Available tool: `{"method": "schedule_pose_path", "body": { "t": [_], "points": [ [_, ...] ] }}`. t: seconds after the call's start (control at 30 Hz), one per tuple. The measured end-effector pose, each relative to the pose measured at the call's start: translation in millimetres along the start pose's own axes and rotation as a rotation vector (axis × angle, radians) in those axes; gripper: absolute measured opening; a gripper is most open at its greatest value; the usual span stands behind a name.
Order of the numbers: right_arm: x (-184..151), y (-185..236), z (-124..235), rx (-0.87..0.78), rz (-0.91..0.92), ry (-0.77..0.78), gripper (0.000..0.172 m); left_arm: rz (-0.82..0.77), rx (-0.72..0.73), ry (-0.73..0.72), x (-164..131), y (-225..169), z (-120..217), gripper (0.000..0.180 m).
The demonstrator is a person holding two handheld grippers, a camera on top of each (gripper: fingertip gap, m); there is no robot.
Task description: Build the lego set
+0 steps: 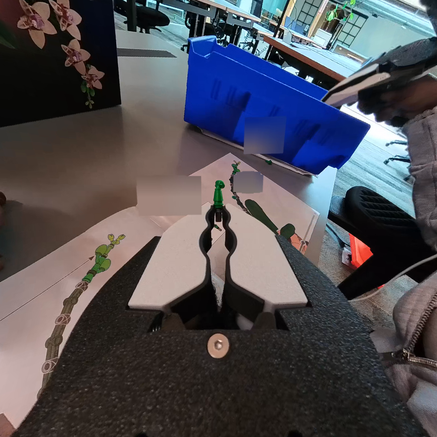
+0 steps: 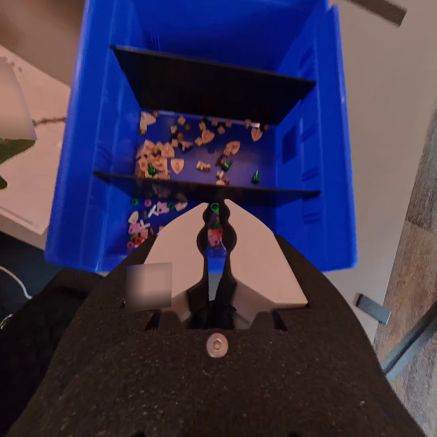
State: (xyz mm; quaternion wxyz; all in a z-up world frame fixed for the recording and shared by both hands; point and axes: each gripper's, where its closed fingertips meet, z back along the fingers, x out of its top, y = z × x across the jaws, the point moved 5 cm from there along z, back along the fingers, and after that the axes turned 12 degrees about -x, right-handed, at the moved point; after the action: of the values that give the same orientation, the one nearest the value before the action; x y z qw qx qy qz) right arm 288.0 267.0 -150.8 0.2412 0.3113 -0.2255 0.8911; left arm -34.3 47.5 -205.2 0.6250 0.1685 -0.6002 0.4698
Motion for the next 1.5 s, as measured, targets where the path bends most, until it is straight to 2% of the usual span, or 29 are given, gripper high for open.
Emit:
{"method": "schedule_pose_path", "body": {
  "t": [0.13, 0.2, 0.3, 0.4, 0.47, 0.57, 0.63, 0.67, 0.7, 0.77, 0.87, 0.9, 0.93, 0.97, 1.0, 1.03, 1.13, 1.17, 1.2, 1.23, 1.27, 1.3, 1.33, 1.43, 1.47, 1.5],
  "points": [
    [-20, 9, -13, 0.103, 0.001, 0.101, 0.008, 0.001, 0.0, -0.001, 0, 0, 0, 0.005],
    [-26, 9, -22, 0.097, 0.02, 0.139, 0.016, -0.009, 0.001, 0.003, 0, 0, 0, 0.005],
    [-22, 9, -22, 0.104, 0.034, 0.081, 0.02, -0.021, 0.002, 0.006, 0, -2, -1, 0.005],
    [-21, 9, -17, 0.112, 0.052, 0.065, 0.042, -0.023, -0.003, 0.008, 0, -2, -1, 0.005],
    [-22, 8, -18, 0.057, 0.125, 0.053, 0.044, -0.021, -0.004, 0.005, 0, -2, -1, 0.005],
    [-11, 7, -14, 0.02, 0.134, -0.084, 0.033, -0.024, -0.005, 0.004, 0, -2, -1, 0.005],
    [-21, 8, -14, 0.085, 0.075, 0.024, 0.02, -0.029, -0.006, 0.005, 0, -2, -1, 0.005],
    [-30, 3, -17, 0.061, 0.067, 0.105, 0.019, -0.031, -0.006, 0.005, 0, -2, -1, 0.005],
    [-34, -2, -18, 0.017, 0.087, 0.123, 0.006, -0.032, -0.007, 0.006, 0, -3, -1, 0.005],
    [-26, -4, -15, 0.009, 0.119, 0.001, 0.006, -0.029, -0.009, 0.006, 0, -3, -1, 0.005],
    [-16, -12, -8, -0.049, 0.073, -0.085, 0.006, -0.028, -0.009, 0.004, 0, -3, -1, 0.005],
    [-13, -12, -6, -0.058, 0.067, -0.13, 0.019, -0.029, -0.009, 0.005, 0, -3, -1, 0.005],
    [-13, -11, -5, -0.045, 0.055, -0.145, 0.042, -0.03, -0.01, 0.005, 0, -3, -1, 0.005],
    [-16, -12, -7, -0.033, 0.042, -0.115, 0.052, -0.03, -0.01, 0.006, 0, -3, -2, 0.005],
    [-21, -13, -9, -0.029, 0.053, -0.075, 0.035, -0.029, -0.011, 0.006, 0, -3, -2, 0.005],
    [-24, -14, -10, -0.039, 0.086, -0.072, 0.006, -0.029, -0.012, 0.006, 0, -3, -2, 0.005],
    [-21, -18, -10, -0.076, 0.085, -0.112, 0.006, -0.029, -0.012, 0.006, 0, -3, -2, 0.005],
    [-17, -19, -9, -0.094, 0.069, -0.143, 0.02, -0.03, -0.013, 0.006, 0, -3, -2, 0.005],
    [-15, -20, -9, -0.102, 0.053, -0.158, 0.051, -0.032, -0.014, 0.007, 0, -3, -2, 0.005],
    [-16, -20, -10, -0.101, 0.048, -0.135, 0.067, -0.032, -0.015, 0.007, 1, -3, -2, 0.005],
    [-18, -21, -12, -0.11, 0.069, -0.119, 0.057, -0.032, -0.015, 0.007, 1, -3, -2, 0.005],
    [-19, -21, -13, -0.131, 0.118, -0.131, 0.015, -0.031, -0.016, 0.006, 1, -3, -2, 0.005],
    [-19, -21, -14, -0.153, 0.158, -0.154, 0.005, -0.03, -0.017, 0.006, 1, -3, -2, 0.005],
    [-19, -18, -16, -0.116, 0.146, -0.148, 0.006, -0.031, -0.019, 0.005, 0, -3, -2, 0.005],
    [-15, -17, -15, -0.12, 0.133, -0.202, 0.01, -0.031, -0.02, 0.006, 1, -3, -2, 0.005],
    [-12, -17, -14, -0.121, 0.12, -0.224, 0.042, -0.031, -0.022, 0.007, 1, -3, -2, 0.005]
  ]
}}
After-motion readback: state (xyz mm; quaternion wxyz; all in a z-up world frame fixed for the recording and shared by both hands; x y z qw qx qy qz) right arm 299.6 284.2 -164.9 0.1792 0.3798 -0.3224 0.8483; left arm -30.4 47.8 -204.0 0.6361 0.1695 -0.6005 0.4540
